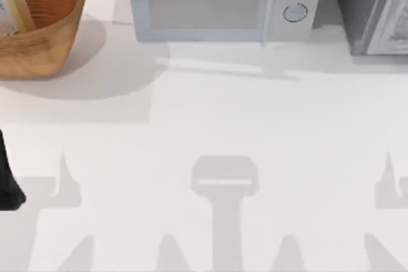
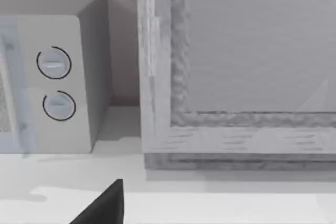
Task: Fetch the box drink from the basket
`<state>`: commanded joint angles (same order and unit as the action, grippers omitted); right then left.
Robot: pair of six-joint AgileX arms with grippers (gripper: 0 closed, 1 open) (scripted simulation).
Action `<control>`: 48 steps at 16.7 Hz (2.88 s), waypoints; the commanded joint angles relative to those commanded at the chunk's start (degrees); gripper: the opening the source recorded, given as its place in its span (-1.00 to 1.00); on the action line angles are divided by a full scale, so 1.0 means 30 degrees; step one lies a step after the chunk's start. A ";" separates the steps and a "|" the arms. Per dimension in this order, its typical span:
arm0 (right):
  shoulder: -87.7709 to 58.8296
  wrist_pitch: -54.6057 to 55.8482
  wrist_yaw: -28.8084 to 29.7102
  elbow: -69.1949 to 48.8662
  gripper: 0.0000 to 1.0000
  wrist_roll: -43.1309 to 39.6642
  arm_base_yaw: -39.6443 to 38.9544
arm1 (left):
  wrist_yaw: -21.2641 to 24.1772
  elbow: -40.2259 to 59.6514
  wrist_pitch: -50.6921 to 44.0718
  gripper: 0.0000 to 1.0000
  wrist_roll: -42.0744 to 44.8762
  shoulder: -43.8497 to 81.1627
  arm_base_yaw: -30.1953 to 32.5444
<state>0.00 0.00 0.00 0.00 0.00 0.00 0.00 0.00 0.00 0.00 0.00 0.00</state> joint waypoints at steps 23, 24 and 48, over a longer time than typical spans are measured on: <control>0.0000 0.0000 0.0000 0.0000 1.00 0.0000 0.0000 | 0.1918 1.1606 1.7729 1.00 0.0247 2.7880 -0.1399; 0.0000 0.0000 0.0000 0.0000 1.00 0.0000 0.0000 | 0.2088 1.2255 1.8599 1.00 0.0277 2.9522 -0.1520; 0.0000 0.0000 0.0000 0.0000 1.00 0.0000 0.0000 | 0.2841 1.9551 2.1139 1.00 0.0170 4.0844 -0.2095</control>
<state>0.00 0.00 0.00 0.00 0.00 0.00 8.52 58.65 63.42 0.51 122.53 -6.29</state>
